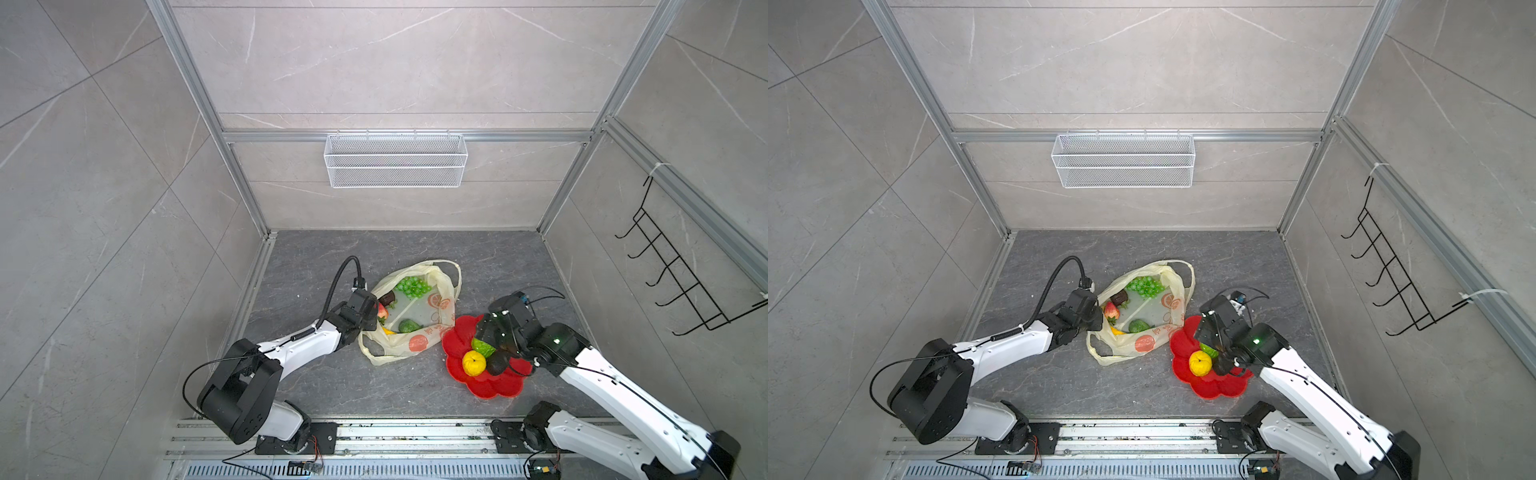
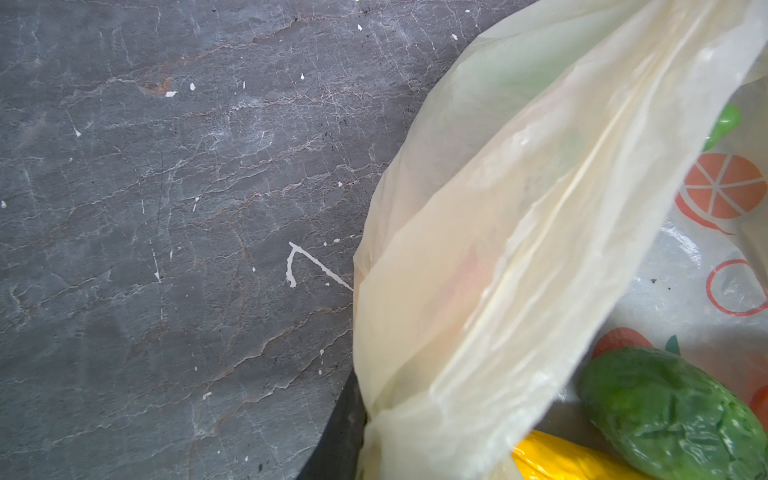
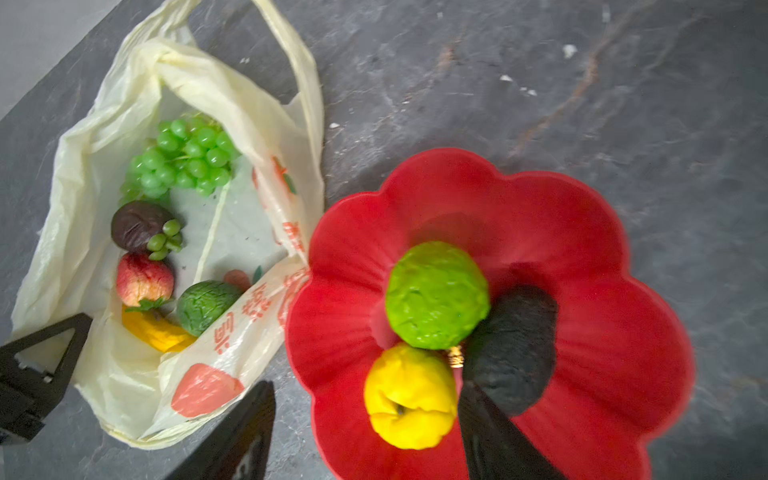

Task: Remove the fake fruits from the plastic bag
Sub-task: 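Move the open right gripper back over the bag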

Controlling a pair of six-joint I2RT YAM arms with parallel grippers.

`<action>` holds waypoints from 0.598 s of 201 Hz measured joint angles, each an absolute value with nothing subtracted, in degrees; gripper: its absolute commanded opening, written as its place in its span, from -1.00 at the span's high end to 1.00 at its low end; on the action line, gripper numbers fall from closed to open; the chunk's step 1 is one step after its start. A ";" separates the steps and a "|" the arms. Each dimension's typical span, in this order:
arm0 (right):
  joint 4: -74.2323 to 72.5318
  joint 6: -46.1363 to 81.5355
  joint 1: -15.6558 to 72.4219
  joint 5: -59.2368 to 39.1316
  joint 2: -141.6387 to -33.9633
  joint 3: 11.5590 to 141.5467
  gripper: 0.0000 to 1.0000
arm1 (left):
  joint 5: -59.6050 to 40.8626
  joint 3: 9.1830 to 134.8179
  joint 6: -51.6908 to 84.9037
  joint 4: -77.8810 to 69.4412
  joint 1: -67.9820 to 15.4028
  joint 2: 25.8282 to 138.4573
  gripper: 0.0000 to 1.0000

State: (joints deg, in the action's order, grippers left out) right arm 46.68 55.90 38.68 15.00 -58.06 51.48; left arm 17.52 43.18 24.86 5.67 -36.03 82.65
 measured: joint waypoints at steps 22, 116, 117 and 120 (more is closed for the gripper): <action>42.37 55.90 42.50 14.72 -64.77 53.56 -0.44 | 17.52 43.18 24.86 5.67 -36.03 82.65 0.64; 27.94 53.19 49.25 8.54 -91.05 67.83 -0.41 | 17.50 43.18 24.88 5.69 -36.03 82.65 0.64; 27.90 53.19 49.25 8.45 -91.22 67.94 -0.41 | 17.50 43.18 24.88 5.69 -36.03 82.65 0.64; 27.66 53.01 49.28 8.29 -92.05 68.45 -0.41 | 17.50 43.18 24.88 5.67 -36.03 82.65 0.64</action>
State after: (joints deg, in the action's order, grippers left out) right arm 27.66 53.01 49.28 8.29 -92.05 68.45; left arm 17.50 43.18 24.88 5.67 -36.03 82.65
